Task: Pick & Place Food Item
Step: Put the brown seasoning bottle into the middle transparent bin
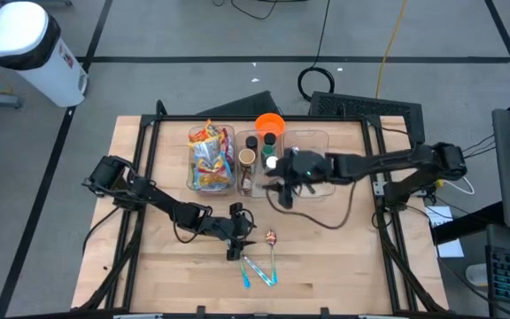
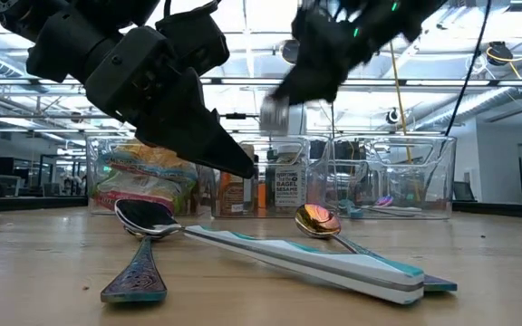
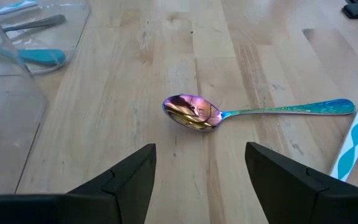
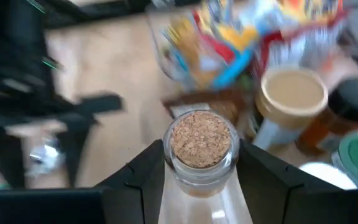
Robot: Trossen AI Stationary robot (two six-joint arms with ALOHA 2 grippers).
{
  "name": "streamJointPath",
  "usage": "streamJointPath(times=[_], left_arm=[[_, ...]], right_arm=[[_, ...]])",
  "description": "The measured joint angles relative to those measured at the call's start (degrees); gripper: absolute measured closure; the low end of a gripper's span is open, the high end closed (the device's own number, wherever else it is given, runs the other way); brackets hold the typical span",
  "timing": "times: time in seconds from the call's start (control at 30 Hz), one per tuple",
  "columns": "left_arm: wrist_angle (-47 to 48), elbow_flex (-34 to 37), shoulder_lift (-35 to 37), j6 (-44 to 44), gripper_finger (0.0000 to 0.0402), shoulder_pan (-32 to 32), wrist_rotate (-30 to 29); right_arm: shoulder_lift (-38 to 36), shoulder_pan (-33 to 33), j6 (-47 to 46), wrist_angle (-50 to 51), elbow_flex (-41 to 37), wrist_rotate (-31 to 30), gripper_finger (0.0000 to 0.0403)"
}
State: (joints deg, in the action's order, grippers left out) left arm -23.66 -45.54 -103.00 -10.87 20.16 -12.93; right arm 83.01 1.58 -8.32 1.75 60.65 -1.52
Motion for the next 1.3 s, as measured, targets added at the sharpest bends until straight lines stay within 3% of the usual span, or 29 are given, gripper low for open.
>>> streamJointPath(times=[0.3,0.73,0.87,1.1,1.2,1.3], left_arm=[[0.43,0.0,0.0,-0.08,0.0146,0.0,0.0],[1.11,0.0,0.0,-0.88,0.0146,0.0,0.0],[1.12,0.0,0.0,-1.06,0.0146,0.0,0.0],[1.18,0.0,0.0,-1.16,0.0146,0.0,0.0],[1.16,0.0,0.0,-1.16,0.0146,0.0,0.0],[1.16,0.0,0.0,-1.16,0.0146,0.0,0.0]], right_arm=[[9.39,5.53,2.05,-1.44,-1.36,0.09,0.0246],[19.13,6.41,3.96,-7.43,-1.36,0.23,0.0246],[19.95,6.35,4.16,-7.79,-1.3,0.53,0.0244],[19.45,6.39,4.7,-7.59,-1.3,-0.07,0.0173],[19.31,6.26,4.69,-7.65,-1.32,0.01,0.0179],[18.52,6.21,4.83,-6.58,-1.47,0.29,0.0214]])
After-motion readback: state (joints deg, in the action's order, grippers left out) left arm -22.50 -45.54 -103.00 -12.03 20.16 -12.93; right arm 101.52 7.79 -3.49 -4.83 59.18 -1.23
